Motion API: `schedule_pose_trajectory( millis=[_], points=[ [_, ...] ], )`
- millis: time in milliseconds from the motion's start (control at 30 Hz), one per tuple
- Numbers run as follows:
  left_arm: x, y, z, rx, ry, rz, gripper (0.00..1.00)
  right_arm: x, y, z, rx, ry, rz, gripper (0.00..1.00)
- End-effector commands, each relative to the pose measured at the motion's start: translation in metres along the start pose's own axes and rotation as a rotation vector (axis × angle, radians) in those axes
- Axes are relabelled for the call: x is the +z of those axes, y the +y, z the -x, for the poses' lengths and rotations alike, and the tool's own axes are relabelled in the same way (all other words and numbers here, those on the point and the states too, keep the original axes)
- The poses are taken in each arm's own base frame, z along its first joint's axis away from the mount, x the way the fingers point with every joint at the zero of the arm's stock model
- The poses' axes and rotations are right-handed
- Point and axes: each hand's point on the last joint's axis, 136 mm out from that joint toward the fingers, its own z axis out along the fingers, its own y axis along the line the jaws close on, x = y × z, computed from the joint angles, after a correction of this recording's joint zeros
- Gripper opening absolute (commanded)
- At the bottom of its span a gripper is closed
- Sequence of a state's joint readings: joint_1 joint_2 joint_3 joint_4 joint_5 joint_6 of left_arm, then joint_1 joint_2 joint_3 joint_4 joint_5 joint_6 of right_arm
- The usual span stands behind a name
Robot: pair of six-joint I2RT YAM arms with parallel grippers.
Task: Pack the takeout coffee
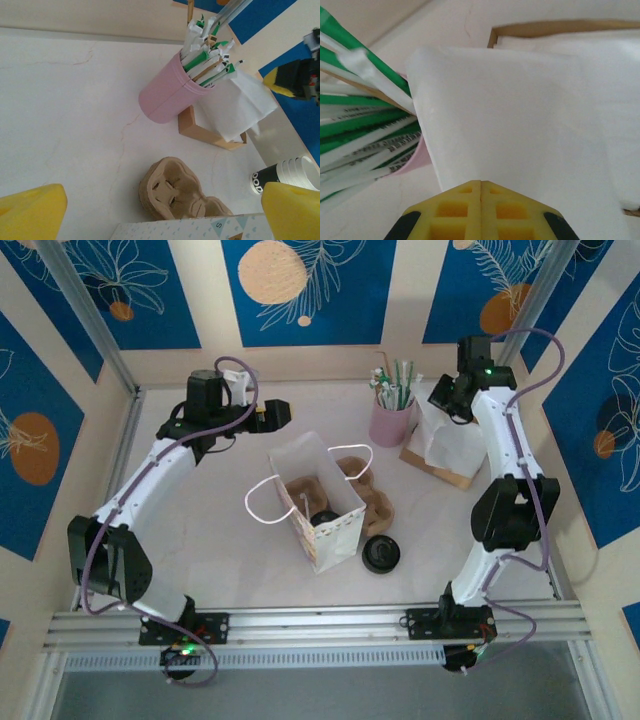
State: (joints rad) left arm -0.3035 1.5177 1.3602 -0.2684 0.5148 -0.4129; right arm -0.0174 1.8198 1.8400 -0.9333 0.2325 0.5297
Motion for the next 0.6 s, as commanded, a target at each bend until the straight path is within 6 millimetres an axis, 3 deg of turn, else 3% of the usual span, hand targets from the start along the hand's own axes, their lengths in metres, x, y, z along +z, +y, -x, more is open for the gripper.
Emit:
schedule_pose_trajectory(
  millis=[0,200,233,300,400,567],
  points=[
    [-0.007,-0.006,-0.003,0.005,0.003,0.001,1.00,0.027,0.003,-0.032,-0.048,0.141,0.008,0.00],
    [-0.007,-0.006,-0.003,0.010,0.002,0.005,1.00,0.046,-0.014,-0.057,-0.047,0.207,-0.046,0.00],
    [-0.006,-0.006,-0.003,0.010,0.004,0.005,1.00,0.047,-0.014,-0.058,-0.049,0.212,-0.042,0.03],
    [-0.006,-0.005,-0.003,0.010,0.004,0.006,1.00,0.047,-0.007,-0.060,-0.055,0.217,-0.005,0.20],
    [-0.005,-0.004,-0.004,0.008,0.006,0.008,1.00,0.043,0.009,-0.060,-0.059,0.214,0.090,0.29],
    [-0.005,-0.003,-0.005,0.008,0.007,0.010,1.00,0.030,0.022,-0.055,-0.074,0.180,0.136,0.37]
  ],
)
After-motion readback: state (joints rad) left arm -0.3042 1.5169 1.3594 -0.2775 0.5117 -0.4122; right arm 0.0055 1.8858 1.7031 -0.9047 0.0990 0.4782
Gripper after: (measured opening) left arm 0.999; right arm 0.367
